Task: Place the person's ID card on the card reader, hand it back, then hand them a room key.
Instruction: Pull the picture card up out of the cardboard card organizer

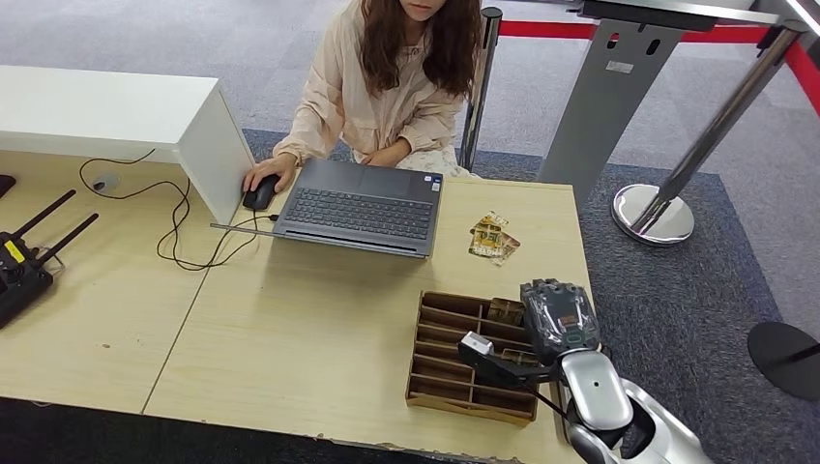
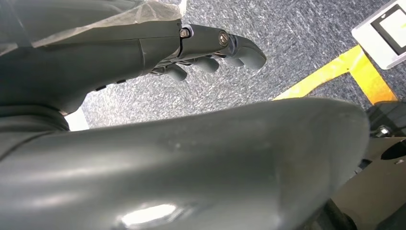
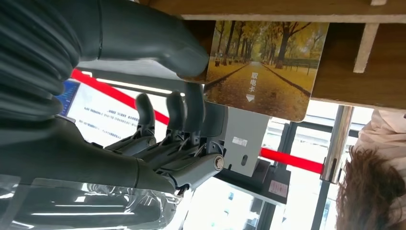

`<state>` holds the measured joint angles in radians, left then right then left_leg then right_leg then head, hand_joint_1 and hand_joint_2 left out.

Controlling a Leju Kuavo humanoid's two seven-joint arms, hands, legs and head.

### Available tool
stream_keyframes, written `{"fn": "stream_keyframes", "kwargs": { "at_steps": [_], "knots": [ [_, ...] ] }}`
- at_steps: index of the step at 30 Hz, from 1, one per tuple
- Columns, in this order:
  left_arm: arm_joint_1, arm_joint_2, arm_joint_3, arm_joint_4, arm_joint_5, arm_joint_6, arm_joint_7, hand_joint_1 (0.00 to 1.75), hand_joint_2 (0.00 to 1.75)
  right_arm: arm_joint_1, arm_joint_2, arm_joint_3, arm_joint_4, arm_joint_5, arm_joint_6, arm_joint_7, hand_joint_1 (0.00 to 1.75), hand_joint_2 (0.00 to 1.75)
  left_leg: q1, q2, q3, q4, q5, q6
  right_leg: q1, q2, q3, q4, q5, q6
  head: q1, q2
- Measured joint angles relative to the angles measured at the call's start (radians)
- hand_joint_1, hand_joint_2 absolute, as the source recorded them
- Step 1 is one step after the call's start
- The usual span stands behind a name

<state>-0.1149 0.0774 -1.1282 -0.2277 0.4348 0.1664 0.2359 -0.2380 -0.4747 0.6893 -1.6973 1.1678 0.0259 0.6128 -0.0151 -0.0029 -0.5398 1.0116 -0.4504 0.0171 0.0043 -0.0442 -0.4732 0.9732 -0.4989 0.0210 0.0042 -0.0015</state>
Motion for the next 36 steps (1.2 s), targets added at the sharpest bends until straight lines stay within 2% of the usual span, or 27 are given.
{"fn": "stream_keyframes", "kwargs": {
  "at_steps": [3, 11, 24, 30, 36],
  "knots": [
    [0.000, 0.000, 0.000, 0.000, -0.001, 0.000, 0.000, 0.00, 0.00, -0.007, 0.001, 0.000, -0.006, 0.002, 0.001, -0.004, 0.67, 1.75, 0.000, 0.000, 0.000, 0.000, 0.000, 0.000, 0.000, 0.000, 0.000, 0.000, 0.000, 0.000, 0.000, 0.000],
    [0.000, 0.000, 0.000, 0.000, 0.001, 0.000, -0.001, 0.00, 0.00, -0.027, 0.004, 0.001, -0.026, 0.001, 0.006, -0.009, 0.58, 1.75, 0.000, 0.000, -0.001, 0.000, 0.000, 0.000, 0.000, 0.000, -0.001, 0.000, 0.000, 0.000, 0.000, 0.000],
    [0.000, 0.000, 0.000, 0.000, 0.000, 0.000, -0.003, 0.00, 0.00, -0.030, 0.006, 0.002, -0.045, -0.010, 0.010, -0.011, 0.73, 1.75, 0.000, 0.000, -0.001, 0.000, 0.000, 0.000, 0.000, 0.000, -0.001, 0.000, 0.000, 0.000, 0.000, 0.000],
    [0.000, 0.000, 0.000, 0.000, 0.000, 0.000, -0.004, 0.00, 0.00, -0.048, 0.003, 0.002, -0.066, -0.072, 0.055, -0.009, 0.72, 1.75, 0.000, 0.000, -0.001, 0.000, 0.000, 0.000, 0.000, 0.000, -0.001, 0.000, 0.000, 0.000, 0.000, 0.000],
    [0.000, 0.000, 0.002, 0.000, 0.001, -0.003, 0.002, 0.00, 0.00, -0.097, -0.008, 0.002, -0.118, -0.149, 0.097, 0.009, 0.80, 1.75, 0.000, 0.000, -0.001, 0.000, 0.000, 0.000, 0.000, 0.000, -0.002, 0.000, 0.000, 0.000, 0.000, 0.000]
  ]
}}
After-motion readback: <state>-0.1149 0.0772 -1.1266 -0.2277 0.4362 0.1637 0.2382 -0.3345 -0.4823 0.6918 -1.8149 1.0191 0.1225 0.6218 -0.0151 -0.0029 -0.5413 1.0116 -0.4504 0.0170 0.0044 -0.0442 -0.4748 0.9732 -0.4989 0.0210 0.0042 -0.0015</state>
